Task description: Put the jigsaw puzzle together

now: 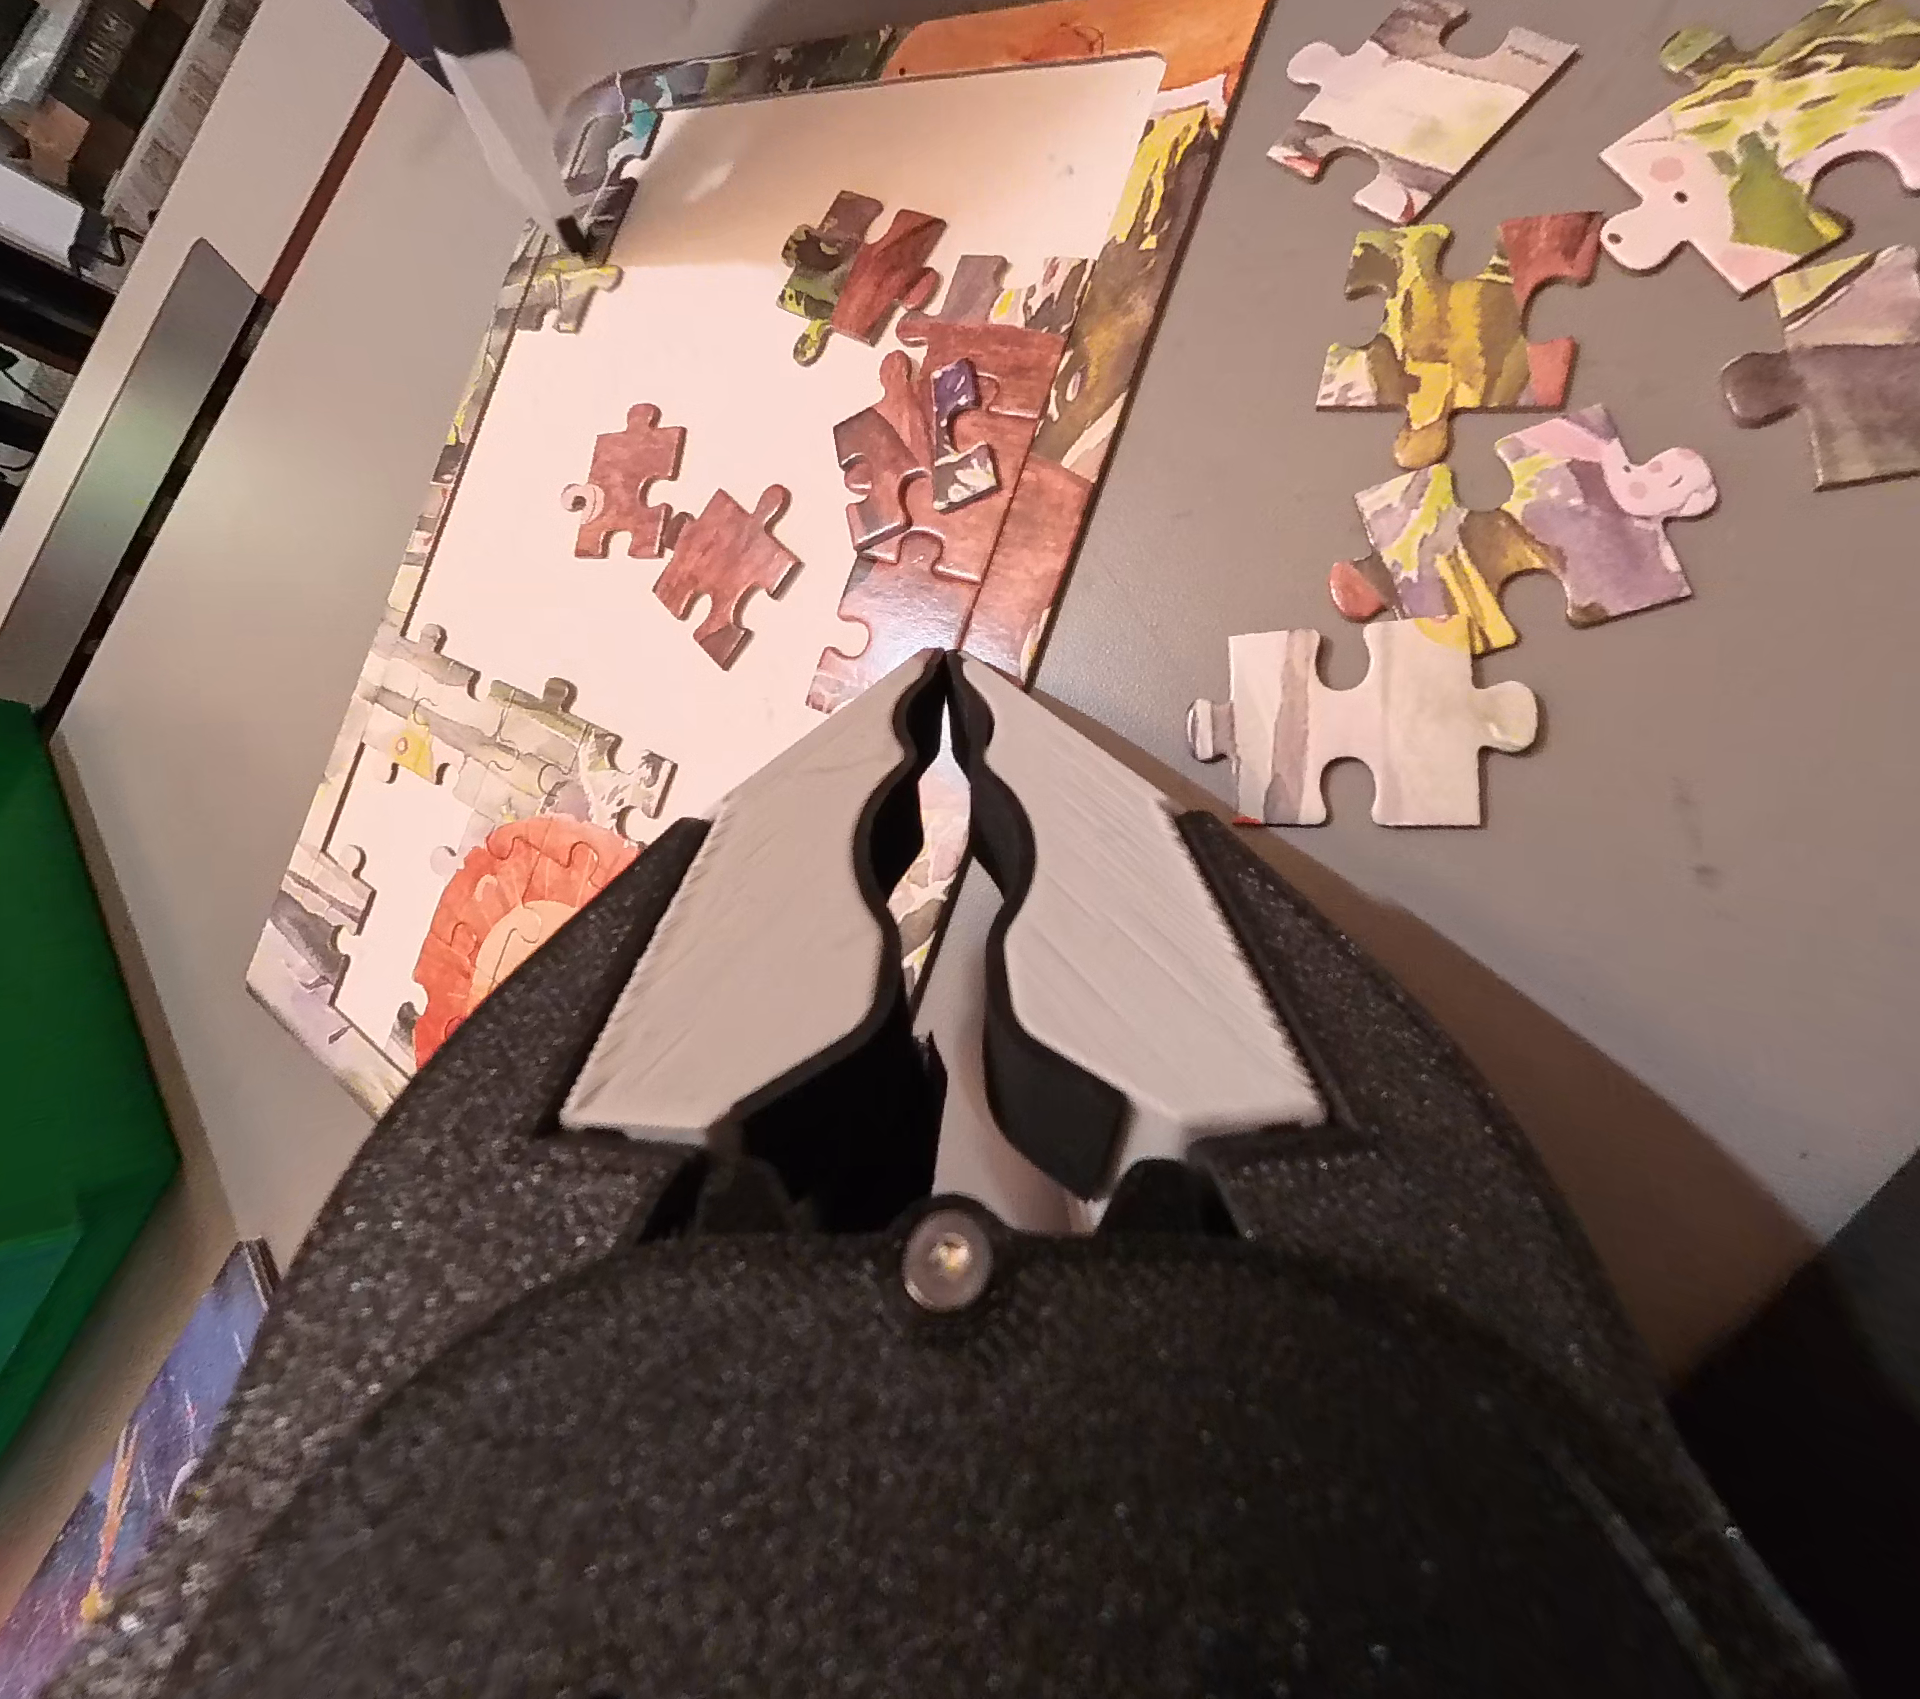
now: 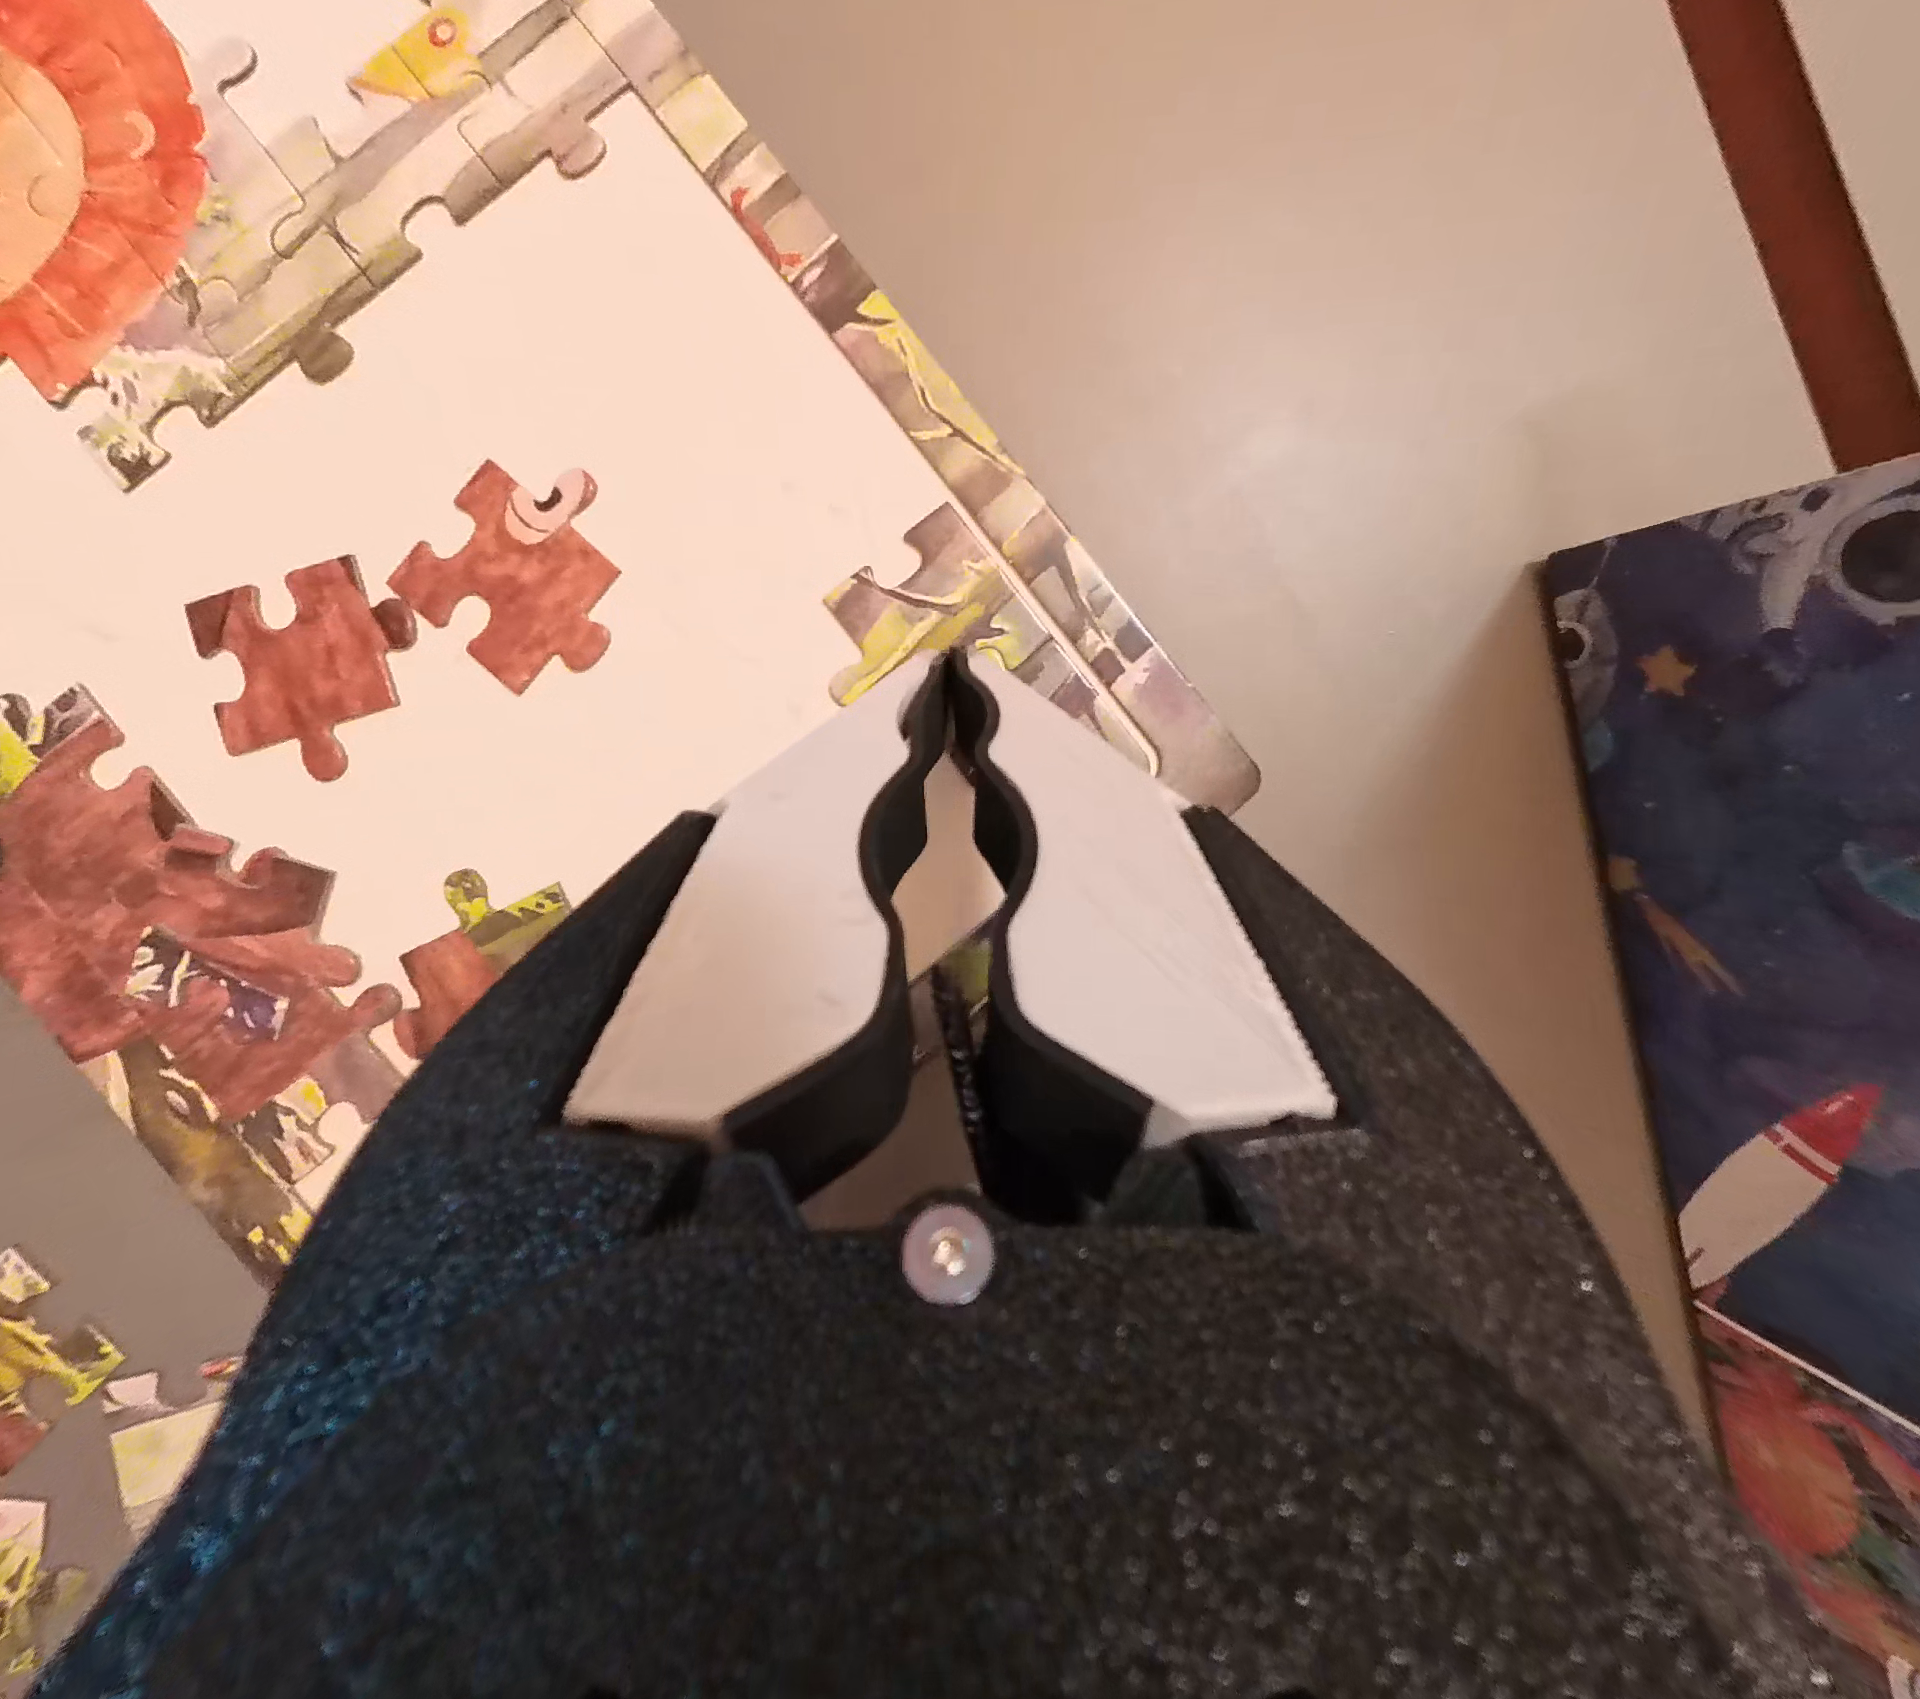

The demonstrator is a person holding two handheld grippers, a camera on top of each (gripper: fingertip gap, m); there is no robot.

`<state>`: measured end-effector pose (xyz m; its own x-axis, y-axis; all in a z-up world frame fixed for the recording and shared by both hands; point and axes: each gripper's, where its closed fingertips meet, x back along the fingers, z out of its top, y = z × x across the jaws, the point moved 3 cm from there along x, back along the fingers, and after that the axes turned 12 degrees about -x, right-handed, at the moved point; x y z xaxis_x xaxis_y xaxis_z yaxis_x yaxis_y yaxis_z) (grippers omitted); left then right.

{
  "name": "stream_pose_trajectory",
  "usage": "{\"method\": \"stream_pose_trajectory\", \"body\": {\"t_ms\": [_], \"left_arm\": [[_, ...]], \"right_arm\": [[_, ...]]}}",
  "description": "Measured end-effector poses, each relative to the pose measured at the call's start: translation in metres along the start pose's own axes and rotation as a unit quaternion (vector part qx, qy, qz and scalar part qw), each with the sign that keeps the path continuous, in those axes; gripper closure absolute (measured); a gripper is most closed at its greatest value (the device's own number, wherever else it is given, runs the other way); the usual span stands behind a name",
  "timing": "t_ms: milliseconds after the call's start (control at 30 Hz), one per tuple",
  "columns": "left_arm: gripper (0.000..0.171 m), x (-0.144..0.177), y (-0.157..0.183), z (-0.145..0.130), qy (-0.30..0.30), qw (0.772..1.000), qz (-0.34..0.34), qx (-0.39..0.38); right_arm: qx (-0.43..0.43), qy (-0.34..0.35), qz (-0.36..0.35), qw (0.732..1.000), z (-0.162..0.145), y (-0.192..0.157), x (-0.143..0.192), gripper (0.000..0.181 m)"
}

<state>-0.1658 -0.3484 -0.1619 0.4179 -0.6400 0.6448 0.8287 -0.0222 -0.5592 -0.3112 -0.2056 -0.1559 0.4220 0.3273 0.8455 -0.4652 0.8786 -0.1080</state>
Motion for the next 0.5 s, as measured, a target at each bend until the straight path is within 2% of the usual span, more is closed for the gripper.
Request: {"method": "stream_pose_trajectory", "body": {"t_ms": [133,233,367,500], "left_arm": [[0.171,0.0,0.0,0.0,0.0,1.0,0.0,0.001],[0.171,0.0,0.0,0.0,0.0,1.0,0.0,0.0],[0.171,0.0,0.0,0.0,0.0,1.0,-0.001,0.002],[0.171,0.0,0.0,0.0,0.001,1.0,-0.002,0.003]], "right_arm": [[-0.008,0.019,0.0,1.0,0.005,0.003,0.008,0.181],[0.005,-0.003,-0.013,1.0,0.0,0.004,0.001,0.181],[0.008,0.004,-0.02,1.0,0.002,0.006,-0.001,0.181],[-0.01,0.021,-0.016,1.0,0.0,0.012,0.014,0.181]]}}
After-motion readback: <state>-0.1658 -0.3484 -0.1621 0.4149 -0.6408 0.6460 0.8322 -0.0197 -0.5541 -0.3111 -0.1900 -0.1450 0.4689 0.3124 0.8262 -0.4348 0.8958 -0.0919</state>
